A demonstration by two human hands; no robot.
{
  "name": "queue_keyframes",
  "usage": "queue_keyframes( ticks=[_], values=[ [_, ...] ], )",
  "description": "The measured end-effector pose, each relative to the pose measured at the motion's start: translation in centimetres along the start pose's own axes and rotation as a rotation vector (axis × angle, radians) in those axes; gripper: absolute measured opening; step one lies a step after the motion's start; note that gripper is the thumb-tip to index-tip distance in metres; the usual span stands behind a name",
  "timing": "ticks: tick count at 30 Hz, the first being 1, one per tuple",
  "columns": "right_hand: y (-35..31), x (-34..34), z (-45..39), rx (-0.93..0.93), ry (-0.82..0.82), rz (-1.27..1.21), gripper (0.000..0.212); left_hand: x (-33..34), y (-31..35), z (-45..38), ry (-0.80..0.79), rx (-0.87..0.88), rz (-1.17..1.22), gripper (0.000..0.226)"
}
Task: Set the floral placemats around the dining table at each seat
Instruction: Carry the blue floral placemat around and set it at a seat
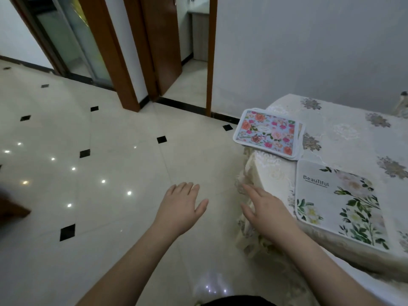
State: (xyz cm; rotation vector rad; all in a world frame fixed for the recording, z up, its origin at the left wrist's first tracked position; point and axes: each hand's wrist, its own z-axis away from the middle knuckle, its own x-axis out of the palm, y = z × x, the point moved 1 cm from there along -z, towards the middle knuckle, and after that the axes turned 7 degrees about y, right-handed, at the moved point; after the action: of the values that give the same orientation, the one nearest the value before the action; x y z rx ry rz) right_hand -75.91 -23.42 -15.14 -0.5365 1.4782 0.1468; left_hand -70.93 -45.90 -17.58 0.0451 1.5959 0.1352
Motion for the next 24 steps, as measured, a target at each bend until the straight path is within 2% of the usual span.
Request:
queue_keyframes(
  ticks=[8, 11, 16, 19, 24],
  values=[
    [-2.7, 0.6, -3.3, -0.05, 0.089, 0.021, 0.057, -1.5, -1.7, -1.5, 0.053, -0.044, 0.016, 0.088],
    [-1.8, 1.0, -5.0, -0.026, 0.113, 0.002, 0.053, -1.7, -0.8, -3.3, 0.069, -0.034, 0.045, 0.084],
    [0.5, 1.4, -9.0, 0.017, 0.139, -0.015, 0.052, 0.1, -0.8, -8.5, -0.014, -0.045, 0.026, 0.089],
    [1.6, 1.4, -11.9, 0.013, 0.171, -0.055, 0.055, 0.3, -1.4, -11.6, 0.019, -0.059, 0.001, 0.079],
    [3.0, 1.7, -16.4, -0.001, 0.117, -0.046, 0.057, -0.3, -2.7, -15.8, 0.03, -0.05, -0.018, 0.081]
  ],
)
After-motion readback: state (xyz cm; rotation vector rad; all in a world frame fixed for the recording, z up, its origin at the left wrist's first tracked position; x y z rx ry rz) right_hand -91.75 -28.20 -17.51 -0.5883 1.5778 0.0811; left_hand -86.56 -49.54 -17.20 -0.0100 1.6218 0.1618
